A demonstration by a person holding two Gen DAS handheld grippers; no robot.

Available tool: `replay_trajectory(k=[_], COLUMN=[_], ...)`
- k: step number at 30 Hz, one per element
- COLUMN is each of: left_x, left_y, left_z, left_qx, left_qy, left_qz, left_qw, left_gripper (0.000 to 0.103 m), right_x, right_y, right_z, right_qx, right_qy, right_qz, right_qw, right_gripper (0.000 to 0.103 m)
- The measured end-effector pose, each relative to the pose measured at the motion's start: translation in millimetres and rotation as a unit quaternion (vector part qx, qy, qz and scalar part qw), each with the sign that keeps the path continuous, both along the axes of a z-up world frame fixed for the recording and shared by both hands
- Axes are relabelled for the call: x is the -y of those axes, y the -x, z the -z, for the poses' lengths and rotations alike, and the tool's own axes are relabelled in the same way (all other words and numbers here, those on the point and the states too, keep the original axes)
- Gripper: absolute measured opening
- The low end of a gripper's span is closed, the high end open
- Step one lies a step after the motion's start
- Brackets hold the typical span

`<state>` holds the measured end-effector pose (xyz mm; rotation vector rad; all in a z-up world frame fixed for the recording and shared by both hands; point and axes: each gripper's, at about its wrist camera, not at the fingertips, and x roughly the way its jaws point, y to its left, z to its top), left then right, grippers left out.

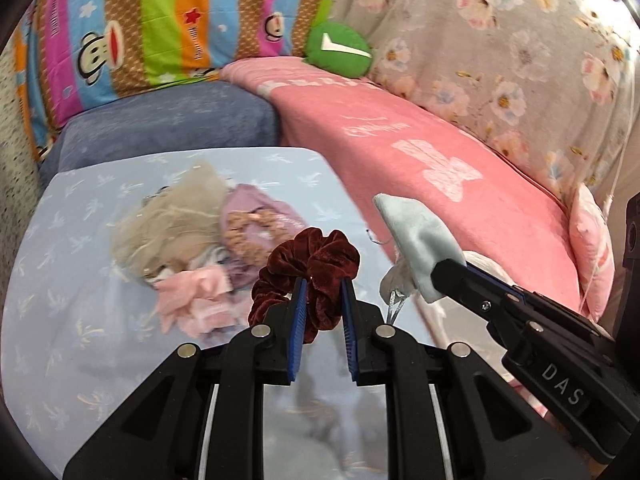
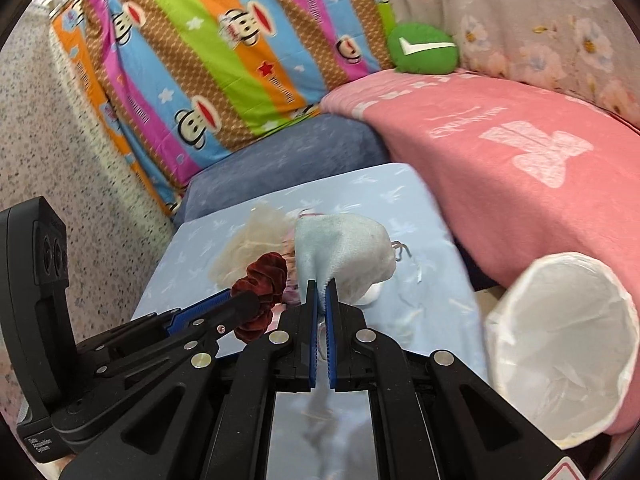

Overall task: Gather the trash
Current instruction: 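Carry the scrunchie and blue cloth over the white bin with both tools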

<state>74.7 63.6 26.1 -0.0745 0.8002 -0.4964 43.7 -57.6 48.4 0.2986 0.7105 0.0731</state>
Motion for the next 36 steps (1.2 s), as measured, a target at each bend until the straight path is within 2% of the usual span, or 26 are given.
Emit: replay_trajectory(k=[11, 19, 27, 34, 36], left_x=[93, 153, 190, 203, 205], left_y=[28, 45, 51, 51, 50], left_z=[-4, -3, 2, 5, 4], left_qx=[0.012, 0.016, 0.009, 0.004, 0.004], left_qy=[-0.017, -0.030, -0.036, -0.031, -0.029], left_qz=[0.093, 0.147, 0.187, 0.200, 0.201], left_qw=[0.9955, 0.9886, 0.9817, 0.9792, 0.9791], left_gripper=[0.017, 0.017, 0.019, 0.019, 0.024], right_x=[98, 141, 173, 188, 190], right_y=[54, 77, 91, 95, 95], right_z=[2, 12, 24, 30, 31], right_qx=[0.007, 0.001, -0.007, -0.011, -0.011], right_qy=[0.000, -0.013, -0.021, -0.024, -0.023], right_qz=[0.102, 0.154, 0.186, 0.200, 0.203], right_qw=[0.995, 0.988, 0.982, 0.980, 0.979], right_gripper=[0.004, 0.004, 0.004, 0.005, 0.010])
